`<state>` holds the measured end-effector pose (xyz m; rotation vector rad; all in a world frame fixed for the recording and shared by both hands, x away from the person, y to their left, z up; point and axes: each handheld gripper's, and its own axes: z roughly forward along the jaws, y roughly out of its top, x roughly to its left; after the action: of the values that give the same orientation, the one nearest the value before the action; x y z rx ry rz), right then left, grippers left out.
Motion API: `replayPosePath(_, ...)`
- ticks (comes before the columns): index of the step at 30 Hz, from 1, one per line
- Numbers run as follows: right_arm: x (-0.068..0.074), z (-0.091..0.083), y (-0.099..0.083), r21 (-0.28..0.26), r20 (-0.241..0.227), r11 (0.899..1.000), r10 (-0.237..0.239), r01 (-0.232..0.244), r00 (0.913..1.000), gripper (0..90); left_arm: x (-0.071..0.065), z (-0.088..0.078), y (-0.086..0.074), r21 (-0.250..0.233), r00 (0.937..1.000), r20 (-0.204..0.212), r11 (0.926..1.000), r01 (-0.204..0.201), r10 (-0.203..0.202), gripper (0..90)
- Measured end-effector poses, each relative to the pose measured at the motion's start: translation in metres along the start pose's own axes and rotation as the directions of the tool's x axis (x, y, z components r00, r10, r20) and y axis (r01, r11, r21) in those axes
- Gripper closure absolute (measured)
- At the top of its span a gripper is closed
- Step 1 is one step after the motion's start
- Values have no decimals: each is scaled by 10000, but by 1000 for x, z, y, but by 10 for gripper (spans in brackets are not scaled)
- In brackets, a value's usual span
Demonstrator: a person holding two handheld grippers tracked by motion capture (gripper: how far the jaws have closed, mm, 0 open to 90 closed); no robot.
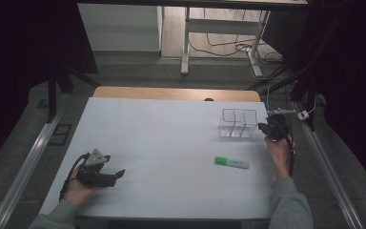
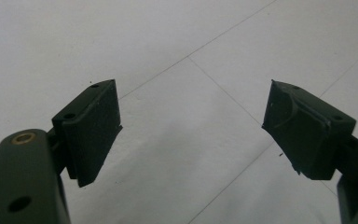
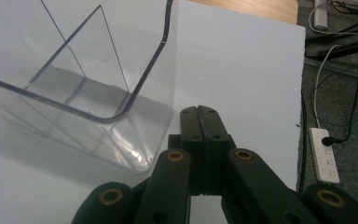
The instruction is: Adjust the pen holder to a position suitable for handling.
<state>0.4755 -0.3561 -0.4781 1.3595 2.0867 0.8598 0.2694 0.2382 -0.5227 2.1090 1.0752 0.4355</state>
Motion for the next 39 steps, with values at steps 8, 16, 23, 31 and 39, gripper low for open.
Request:
replayPosePath(8,-3,7,0,-66,-396,9999,121,-124,9991,896,1,0,0,8,10000,-8,10000,26,-26,185)
replayPosePath(16,1,10,3,-136,-584,9999,35,-43,9983,896,0,1,0,31,10000,-14,10000,17,-17,185)
replayPosePath(23,2,10,3,-209,-644,9998,11,-24,9979,896,1,1,0,38,10000,-19,10000,19,-19,185)
replayPosePath(31,2,10,3,-217,-716,9997,41,-57,9974,896,1,1,0,57,10000,-45,10000,23,-22,184)
replayPosePath(39,11,11,7,-287,-768,9994,-190,169,9969,896,1,1,0,8,9999,-67,10000,83,-83,182)
